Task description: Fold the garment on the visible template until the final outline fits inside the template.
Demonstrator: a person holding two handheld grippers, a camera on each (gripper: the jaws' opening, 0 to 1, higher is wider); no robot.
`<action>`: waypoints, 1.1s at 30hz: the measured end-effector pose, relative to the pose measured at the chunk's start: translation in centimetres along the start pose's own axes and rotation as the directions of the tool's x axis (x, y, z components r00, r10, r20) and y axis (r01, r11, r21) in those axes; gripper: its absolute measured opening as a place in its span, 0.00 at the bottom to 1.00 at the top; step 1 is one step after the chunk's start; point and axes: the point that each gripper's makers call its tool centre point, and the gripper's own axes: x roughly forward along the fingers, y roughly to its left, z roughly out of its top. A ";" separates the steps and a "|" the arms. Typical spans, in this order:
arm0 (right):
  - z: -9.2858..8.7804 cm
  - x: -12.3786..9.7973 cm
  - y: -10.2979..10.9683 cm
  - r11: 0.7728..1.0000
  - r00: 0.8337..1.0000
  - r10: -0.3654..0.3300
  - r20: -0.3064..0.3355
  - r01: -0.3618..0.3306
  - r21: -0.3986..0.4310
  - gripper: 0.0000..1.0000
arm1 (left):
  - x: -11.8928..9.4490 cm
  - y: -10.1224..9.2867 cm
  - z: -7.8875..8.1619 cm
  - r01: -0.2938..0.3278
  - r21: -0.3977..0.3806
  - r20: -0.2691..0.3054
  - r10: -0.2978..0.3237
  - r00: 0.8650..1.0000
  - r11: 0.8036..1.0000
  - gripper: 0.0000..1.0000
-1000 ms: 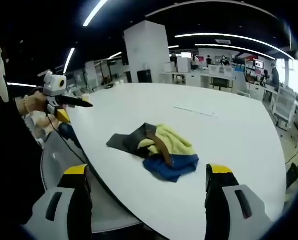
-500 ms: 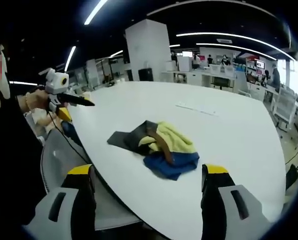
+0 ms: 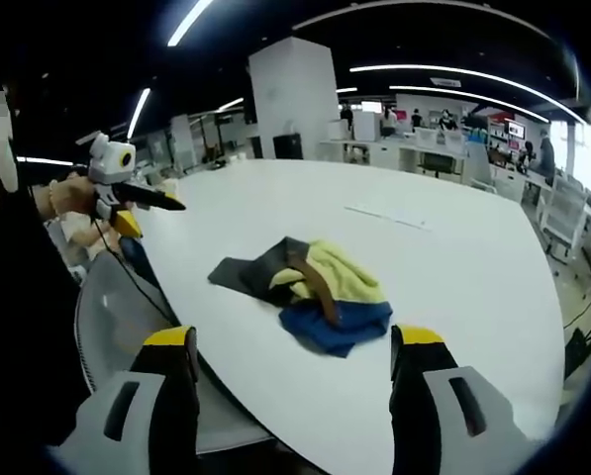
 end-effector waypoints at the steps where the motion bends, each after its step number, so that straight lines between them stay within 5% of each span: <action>1: 0.0 0.1 -0.1 1.000 1.000 -0.002 0.001 0.002 -0.007 0.76 | 0.1 0.0 0.0 0.001 0.001 0.000 -0.001 1.000 1.000 0.88; 8: 0.0 0.9 -0.6 0.999 1.000 -0.005 0.002 0.006 -0.049 0.63 | 1.5 0.4 0.1 0.020 0.039 -0.031 -0.019 0.999 0.999 0.84; 13: -0.1 1.1 -1.7 0.997 0.999 -0.039 -0.001 0.038 -0.074 0.49 | 2.7 0.4 1.4 0.054 -0.009 0.009 -0.054 0.999 0.999 0.75; 18: -0.3 1.5 -1.9 0.996 1.000 -0.024 -0.009 0.024 -0.084 0.40 | 4.0 0.3 1.4 0.073 0.031 -0.029 -0.072 0.997 0.997 0.72; 33: -0.9 4.6 -3.0 0.996 0.999 0.015 -0.037 -0.018 -0.089 0.34 | 8.2 0.6 2.3 0.126 0.107 -0.073 -0.118 0.990 0.986 0.61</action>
